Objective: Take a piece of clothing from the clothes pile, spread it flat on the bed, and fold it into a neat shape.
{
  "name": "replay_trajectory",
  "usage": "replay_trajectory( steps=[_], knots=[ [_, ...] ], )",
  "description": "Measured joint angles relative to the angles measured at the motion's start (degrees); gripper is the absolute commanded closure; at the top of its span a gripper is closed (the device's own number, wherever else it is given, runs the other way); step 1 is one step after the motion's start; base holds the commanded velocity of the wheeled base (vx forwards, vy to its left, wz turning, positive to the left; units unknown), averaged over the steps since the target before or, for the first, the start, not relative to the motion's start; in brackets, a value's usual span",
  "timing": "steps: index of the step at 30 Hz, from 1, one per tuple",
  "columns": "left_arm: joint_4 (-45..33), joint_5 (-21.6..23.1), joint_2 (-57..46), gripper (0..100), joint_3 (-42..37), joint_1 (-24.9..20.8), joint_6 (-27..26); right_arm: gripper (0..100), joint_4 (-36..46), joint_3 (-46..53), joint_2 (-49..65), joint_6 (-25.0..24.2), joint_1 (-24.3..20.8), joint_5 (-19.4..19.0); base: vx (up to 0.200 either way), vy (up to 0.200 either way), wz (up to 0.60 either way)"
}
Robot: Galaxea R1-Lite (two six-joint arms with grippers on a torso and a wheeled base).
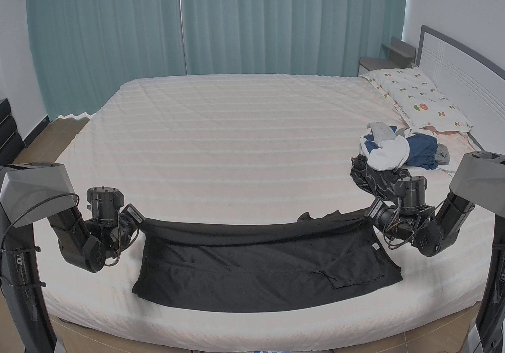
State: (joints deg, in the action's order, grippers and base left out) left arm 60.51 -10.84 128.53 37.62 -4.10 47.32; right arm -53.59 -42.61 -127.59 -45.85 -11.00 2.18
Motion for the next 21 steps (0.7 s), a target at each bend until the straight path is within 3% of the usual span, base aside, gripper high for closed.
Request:
replay_trajectory(
  steps=[12,21],
  knots=[
    [-0.13,3.1,-0.28,100,-8.08,-0.59,-13.74,100,1.87,4.38,-0.89,6.33,0.04,-0.11,0.0,0.0,0.0],
    [-0.13,3.07,0.61,100,-11.14,-2.84,-16.46,100,2.61,5.03,-2.86,7.53,0.04,0.0,0.0,0.0,0.0]
  ],
)
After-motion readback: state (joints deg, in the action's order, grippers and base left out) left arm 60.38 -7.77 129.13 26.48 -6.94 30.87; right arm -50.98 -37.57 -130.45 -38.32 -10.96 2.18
